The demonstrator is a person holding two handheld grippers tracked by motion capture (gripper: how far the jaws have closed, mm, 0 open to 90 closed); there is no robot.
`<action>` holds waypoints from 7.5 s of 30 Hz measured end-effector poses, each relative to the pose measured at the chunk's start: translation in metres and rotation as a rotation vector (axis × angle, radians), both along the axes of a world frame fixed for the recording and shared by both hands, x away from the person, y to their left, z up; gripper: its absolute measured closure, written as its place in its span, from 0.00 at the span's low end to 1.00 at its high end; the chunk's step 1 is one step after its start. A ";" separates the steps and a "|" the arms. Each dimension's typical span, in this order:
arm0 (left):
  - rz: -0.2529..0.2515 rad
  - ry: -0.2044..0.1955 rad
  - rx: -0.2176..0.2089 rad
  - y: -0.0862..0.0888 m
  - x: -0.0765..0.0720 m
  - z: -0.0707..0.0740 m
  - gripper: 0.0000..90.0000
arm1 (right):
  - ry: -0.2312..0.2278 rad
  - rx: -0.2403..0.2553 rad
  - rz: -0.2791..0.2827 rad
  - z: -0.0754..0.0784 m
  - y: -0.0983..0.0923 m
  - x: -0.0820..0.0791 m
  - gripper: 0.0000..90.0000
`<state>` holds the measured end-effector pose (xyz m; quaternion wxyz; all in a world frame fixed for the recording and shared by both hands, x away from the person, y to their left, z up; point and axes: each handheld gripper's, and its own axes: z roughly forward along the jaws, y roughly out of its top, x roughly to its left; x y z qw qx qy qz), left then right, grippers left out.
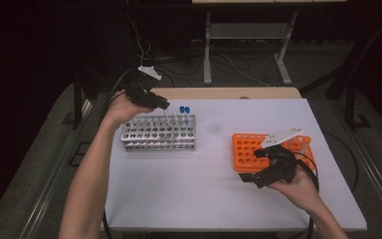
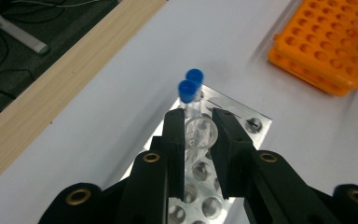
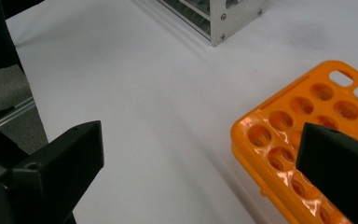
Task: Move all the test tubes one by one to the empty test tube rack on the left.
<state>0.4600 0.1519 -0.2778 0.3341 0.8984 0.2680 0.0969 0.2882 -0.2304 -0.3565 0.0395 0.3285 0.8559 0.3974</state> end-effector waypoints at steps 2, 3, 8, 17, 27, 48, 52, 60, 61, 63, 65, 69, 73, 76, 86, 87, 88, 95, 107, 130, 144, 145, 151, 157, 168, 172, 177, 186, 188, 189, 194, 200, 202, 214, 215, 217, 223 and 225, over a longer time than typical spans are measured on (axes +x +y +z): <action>0.019 0.000 -0.003 0.001 0.006 -0.003 0.83 | 0.003 0.010 -0.012 -0.002 -0.006 -0.002 0.00; 0.022 0.001 -0.007 0.001 0.008 -0.004 0.83 | 0.004 0.010 -0.020 -0.002 -0.009 -0.003 0.00; 0.044 0.007 -0.005 0.000 0.017 -0.012 0.83 | 0.009 0.021 -0.059 -0.006 -0.027 -0.010 0.00; 0.055 0.019 -0.006 -0.004 0.026 -0.025 0.83 | 0.006 0.035 -0.139 -0.009 -0.062 -0.025 0.00; 0.058 0.051 0.006 -0.007 0.029 -0.042 0.83 | -0.010 0.035 -0.223 -0.010 -0.098 -0.037 0.00; 0.072 0.065 -0.128 0.006 -0.003 -0.034 0.32 | 0.012 -0.024 -0.362 -0.023 -0.145 -0.005 0.01; 0.050 0.060 -0.136 0.003 -0.016 -0.031 0.18 | 0.001 -0.024 -0.366 -0.023 -0.149 0.005 0.16; 0.013 0.043 -0.096 -0.009 -0.044 -0.029 0.00 | 0.005 -0.103 -0.399 -0.032 -0.147 0.019 0.36; 0.006 0.038 -0.092 -0.010 -0.046 -0.029 0.00 | 0.007 -0.113 -0.399 -0.033 -0.146 0.021 0.40; -0.008 0.029 -0.089 -0.013 -0.052 -0.028 0.00 | 0.003 -0.133 -0.398 -0.034 -0.143 0.023 0.46; -0.016 0.019 -0.088 -0.016 -0.056 -0.027 0.00 | -0.001 -0.149 -0.403 -0.036 -0.142 0.025 0.55; -0.044 0.008 -0.082 -0.021 -0.063 -0.025 0.00 | -0.004 -0.162 -0.420 -0.038 -0.142 0.029 0.65; -0.062 0.005 -0.089 -0.027 -0.068 -0.026 0.00 | -0.013 -0.164 -0.421 -0.039 -0.143 0.032 0.74; -0.075 0.004 -0.087 -0.030 -0.071 -0.028 0.00 | -0.013 -0.157 -0.428 -0.039 -0.144 0.034 0.81; -0.098 0.011 -0.076 -0.038 -0.074 -0.029 0.00 | -0.069 -0.176 -0.408 -0.021 -0.139 0.029 0.82; -0.101 0.012 -0.074 -0.038 -0.075 -0.029 0.00 | -0.078 -0.182 -0.404 -0.017 -0.138 0.029 0.82; -0.103 0.013 -0.074 -0.039 -0.075 -0.029 0.00 | -0.084 -0.177 -0.397 -0.014 -0.137 0.028 0.82; -0.126 0.013 -0.073 -0.044 -0.078 -0.027 0.00 | -0.095 -0.153 -0.295 0.008 -0.112 0.023 0.82; -0.197 0.011 -0.066 -0.057 -0.088 -0.019 0.00 | -0.113 -0.149 -0.089 0.027 -0.035 0.025 0.82; -0.307 0.015 -0.060 -0.077 -0.106 -0.014 0.02 | -0.102 -0.159 0.136 0.031 0.063 0.035 0.82; -0.368 0.016 -0.059 -0.082 -0.110 -0.013 0.20 | -0.091 -0.170 0.218 0.023 0.102 0.040 0.82; -0.371 0.015 -0.060 -0.082 -0.110 -0.013 0.23 | -0.092 -0.169 0.225 0.023 0.105 0.040 0.82; -0.390 0.009 -0.076 -0.079 -0.111 -0.012 0.41 | -0.095 -0.163 0.252 0.021 0.120 0.040 0.82; -0.415 0.010 -0.066 -0.076 -0.113 -0.013 0.67 | -0.093 -0.144 0.273 0.020 0.133 0.041 0.82; -0.382 0.003 -0.045 -0.058 -0.109 -0.011 0.76 | -0.096 -0.132 0.272 0.018 0.143 0.042 0.67; -0.346 -0.005 -0.045 -0.049 -0.104 -0.009 0.76 | -0.105 -0.119 0.241 0.021 0.137 0.043 0.55; -0.290 -0.018 -0.045 -0.036 -0.096 -0.006 0.76 | -0.108 -0.097 0.204 0.026 0.127 0.046 0.37; -0.188 -0.045 -0.016 -0.012 -0.080 0.001 0.76 | -0.096 -0.103 0.161 0.025 0.108 0.047 0.09; -0.172 -0.048 -0.006 -0.008 -0.077 0.002 0.76 | -0.079 -0.113 0.156 0.022 0.105 0.047 0.01; -0.166 -0.049 -0.004 -0.007 -0.076 0.002 0.76 | -0.068 -0.114 0.149 0.021 0.103 0.047 0.01; -0.123 -0.061 0.009 0.001 -0.066 0.006 0.76 | -0.054 -0.091 0.135 0.021 0.091 0.046 0.01; -0.066 -0.057 0.004 0.008 -0.053 0.009 0.76 | -0.031 -0.076 0.126 0.017 0.075 0.042 0.01; -0.048 -0.057 0.002 0.010 -0.048 0.009 0.76 | -0.028 -0.069 0.119 0.015 0.069 0.041 0.01; 0.051 -0.053 -0.005 0.017 -0.019 0.006 0.76 | -0.008 -0.048 0.044 0.007 0.025 0.032 0.01; 0.060 -0.054 -0.002 0.017 -0.017 0.006 0.76 | -0.007 -0.044 0.031 0.007 0.020 0.031 0.01; 0.073 -0.050 -0.005 0.018 -0.013 0.005 0.76 | -0.006 -0.040 0.015 0.007 0.011 0.029 0.01; 0.118 -0.045 -0.017 0.020 -0.001 0.002 0.76 | 0.001 -0.027 -0.033 0.004 -0.013 0.024 0.01; 0.134 -0.044 -0.028 0.021 0.003 0.000 0.76 | 0.002 -0.020 -0.047 0.003 -0.021 0.022 0.01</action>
